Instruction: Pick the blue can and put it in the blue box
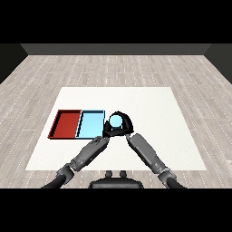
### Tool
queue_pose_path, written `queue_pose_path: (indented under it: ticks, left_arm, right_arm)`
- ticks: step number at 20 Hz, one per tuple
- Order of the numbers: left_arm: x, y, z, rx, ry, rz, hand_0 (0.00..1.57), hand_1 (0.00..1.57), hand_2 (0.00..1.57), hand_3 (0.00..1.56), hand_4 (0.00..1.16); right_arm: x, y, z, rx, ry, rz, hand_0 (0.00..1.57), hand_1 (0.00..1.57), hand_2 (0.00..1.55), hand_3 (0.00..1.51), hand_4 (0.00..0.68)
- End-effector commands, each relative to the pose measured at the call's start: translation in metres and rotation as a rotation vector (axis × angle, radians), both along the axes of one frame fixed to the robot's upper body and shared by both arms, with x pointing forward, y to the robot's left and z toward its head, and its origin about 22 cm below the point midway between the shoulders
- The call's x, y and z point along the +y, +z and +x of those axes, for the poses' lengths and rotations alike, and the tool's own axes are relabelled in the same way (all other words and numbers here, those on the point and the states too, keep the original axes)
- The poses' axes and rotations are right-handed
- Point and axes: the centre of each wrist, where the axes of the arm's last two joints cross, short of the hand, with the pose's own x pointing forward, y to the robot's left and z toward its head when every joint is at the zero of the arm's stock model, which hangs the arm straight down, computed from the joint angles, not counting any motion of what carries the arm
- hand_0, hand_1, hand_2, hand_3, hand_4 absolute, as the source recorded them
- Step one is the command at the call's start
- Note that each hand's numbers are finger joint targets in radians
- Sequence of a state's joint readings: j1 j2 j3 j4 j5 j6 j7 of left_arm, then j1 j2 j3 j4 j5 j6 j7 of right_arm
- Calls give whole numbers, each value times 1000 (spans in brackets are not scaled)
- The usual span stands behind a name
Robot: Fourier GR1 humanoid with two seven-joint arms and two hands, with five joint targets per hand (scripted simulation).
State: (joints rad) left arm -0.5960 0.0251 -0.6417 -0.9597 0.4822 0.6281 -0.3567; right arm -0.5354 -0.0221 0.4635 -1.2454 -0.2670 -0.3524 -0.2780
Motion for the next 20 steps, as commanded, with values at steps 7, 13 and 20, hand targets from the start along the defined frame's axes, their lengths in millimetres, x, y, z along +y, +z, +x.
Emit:
queue_pose_path:
  ticks: [7,13,20]
  left_arm:
    - [-4,3,2,-19,30,11,1571,1571,1559,1466,1138]
    - [-7,10,4,-33,27,32,1571,1571,1561,1468,1137]
    - [13,7,1,-27,39,29,1571,1571,1571,1491,1147]
  right_arm:
    - [6,-2,-6,4,-21,-52,0,0,0,0,0]
    - [-5,6,-5,11,-5,-51,0,0,0,0,0]
    - [-5,1,-1,-5,-78,-48,0,0,0,0,0]
